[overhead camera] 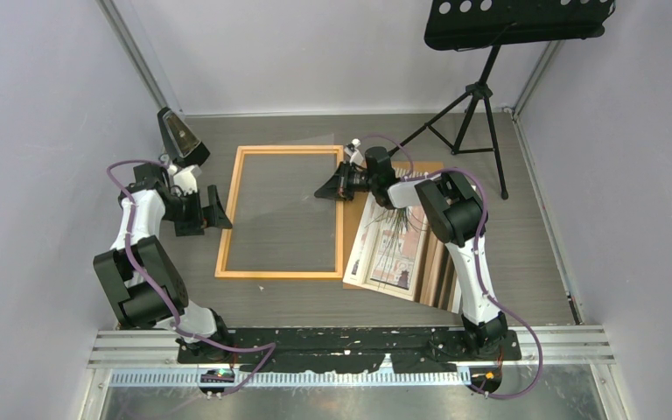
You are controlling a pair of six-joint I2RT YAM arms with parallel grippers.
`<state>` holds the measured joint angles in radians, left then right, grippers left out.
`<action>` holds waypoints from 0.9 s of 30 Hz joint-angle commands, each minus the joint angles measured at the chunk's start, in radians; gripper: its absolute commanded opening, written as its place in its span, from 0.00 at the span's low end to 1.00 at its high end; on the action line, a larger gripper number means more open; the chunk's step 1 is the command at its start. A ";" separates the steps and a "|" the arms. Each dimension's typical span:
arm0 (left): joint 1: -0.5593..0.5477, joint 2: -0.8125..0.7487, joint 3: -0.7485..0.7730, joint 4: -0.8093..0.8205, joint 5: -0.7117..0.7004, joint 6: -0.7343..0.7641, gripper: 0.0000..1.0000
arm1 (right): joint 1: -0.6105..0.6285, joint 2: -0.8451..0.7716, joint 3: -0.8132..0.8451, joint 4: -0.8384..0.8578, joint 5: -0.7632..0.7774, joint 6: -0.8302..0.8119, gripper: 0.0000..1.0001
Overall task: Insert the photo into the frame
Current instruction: Place the photo frame item in the photo frame.
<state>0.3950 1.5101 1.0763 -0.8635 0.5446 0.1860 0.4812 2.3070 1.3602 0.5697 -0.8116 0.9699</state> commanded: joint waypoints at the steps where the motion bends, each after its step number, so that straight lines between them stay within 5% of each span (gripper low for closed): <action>1: 0.004 -0.001 0.013 0.018 0.026 -0.008 0.97 | -0.003 -0.017 0.001 0.046 0.007 -0.011 0.06; 27: 0.004 -0.002 0.010 0.017 0.026 -0.005 0.97 | -0.003 -0.021 -0.015 0.033 0.021 -0.012 0.06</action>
<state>0.3950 1.5101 1.0763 -0.8639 0.5453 0.1860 0.4812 2.3070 1.3472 0.5678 -0.7967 0.9699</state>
